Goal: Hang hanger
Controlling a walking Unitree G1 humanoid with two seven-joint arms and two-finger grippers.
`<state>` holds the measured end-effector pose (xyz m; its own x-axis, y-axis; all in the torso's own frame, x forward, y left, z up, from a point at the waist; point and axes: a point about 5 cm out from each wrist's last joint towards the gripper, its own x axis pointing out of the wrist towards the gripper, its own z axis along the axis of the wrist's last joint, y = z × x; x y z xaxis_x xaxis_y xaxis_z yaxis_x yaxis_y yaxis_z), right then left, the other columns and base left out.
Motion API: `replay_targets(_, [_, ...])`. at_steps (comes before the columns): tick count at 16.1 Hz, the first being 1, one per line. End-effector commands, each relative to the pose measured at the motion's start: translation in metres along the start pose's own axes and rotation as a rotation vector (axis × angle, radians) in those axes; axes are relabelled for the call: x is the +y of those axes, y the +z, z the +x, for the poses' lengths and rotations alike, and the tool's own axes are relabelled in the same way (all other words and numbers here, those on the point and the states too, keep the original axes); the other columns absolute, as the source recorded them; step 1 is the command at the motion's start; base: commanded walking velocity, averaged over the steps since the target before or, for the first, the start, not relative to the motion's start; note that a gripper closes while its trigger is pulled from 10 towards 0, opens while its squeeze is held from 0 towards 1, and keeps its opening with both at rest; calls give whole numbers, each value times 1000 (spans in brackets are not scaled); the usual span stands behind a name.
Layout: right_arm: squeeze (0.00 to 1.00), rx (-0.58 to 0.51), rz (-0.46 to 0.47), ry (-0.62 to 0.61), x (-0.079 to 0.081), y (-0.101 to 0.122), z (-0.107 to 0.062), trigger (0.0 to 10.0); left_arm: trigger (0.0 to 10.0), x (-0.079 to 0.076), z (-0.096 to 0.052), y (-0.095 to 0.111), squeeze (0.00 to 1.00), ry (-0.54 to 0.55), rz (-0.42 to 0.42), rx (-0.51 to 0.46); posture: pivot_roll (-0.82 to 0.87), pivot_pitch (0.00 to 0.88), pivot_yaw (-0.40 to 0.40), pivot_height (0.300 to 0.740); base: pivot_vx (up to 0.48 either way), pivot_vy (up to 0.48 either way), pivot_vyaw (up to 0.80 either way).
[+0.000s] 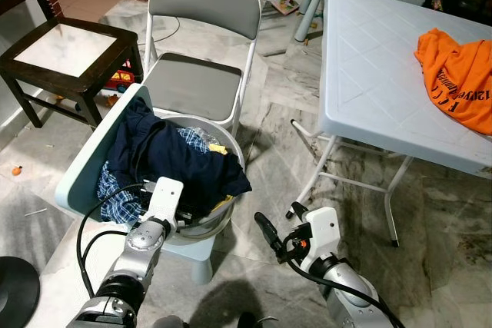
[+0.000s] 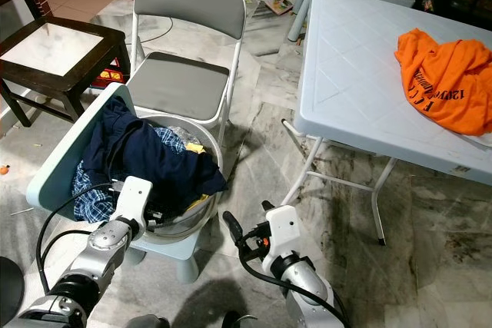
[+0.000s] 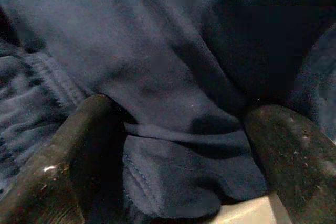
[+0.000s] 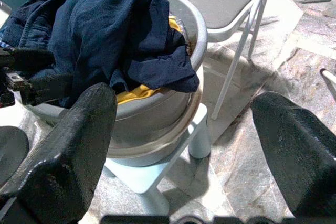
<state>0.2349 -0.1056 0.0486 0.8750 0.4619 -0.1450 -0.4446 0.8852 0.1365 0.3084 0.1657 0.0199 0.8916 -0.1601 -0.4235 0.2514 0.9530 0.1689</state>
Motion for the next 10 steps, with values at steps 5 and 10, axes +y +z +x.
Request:
replay_targets(5, [0, 10, -10, -11, -3, -1, -2, 10000, 0, -19, 3, 7, 0, -121, 97, -51, 217, 151, -150, 740, 0, 0, 0])
replay_targets(10, [0, 10, -11, -22, -5, -2, -5, 10000, 0, -17, 5, 21, 0, -98, 219, -140, 210, 146, -148, 740, 0, 0, 0])
